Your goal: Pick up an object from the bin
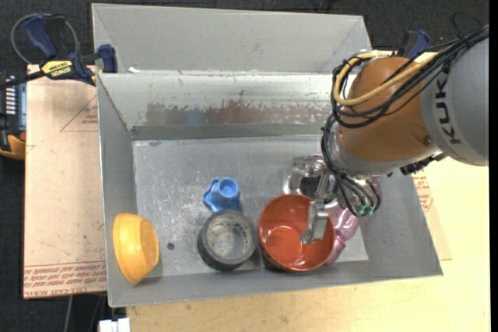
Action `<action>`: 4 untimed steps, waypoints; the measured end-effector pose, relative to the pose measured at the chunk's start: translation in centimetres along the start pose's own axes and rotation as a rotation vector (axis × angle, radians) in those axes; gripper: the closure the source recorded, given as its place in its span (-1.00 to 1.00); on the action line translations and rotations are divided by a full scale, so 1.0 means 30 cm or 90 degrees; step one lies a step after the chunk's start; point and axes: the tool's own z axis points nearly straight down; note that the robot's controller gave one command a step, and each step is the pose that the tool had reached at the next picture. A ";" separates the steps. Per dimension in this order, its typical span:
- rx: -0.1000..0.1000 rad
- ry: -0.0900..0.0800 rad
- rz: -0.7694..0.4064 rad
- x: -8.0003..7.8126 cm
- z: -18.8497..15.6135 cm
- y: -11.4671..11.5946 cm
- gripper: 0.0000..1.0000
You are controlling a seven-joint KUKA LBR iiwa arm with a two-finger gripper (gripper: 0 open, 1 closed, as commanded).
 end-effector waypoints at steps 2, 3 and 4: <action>0.000 0.000 0.000 0.000 0.000 0.000 1.00; -0.001 0.005 -0.016 0.014 0.224 0.094 1.00; 0.000 -0.007 -0.017 -0.264 0.158 0.104 -1.00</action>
Offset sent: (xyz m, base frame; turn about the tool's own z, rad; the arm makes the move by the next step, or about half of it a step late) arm 0.0000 0.0000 0.0000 0.0000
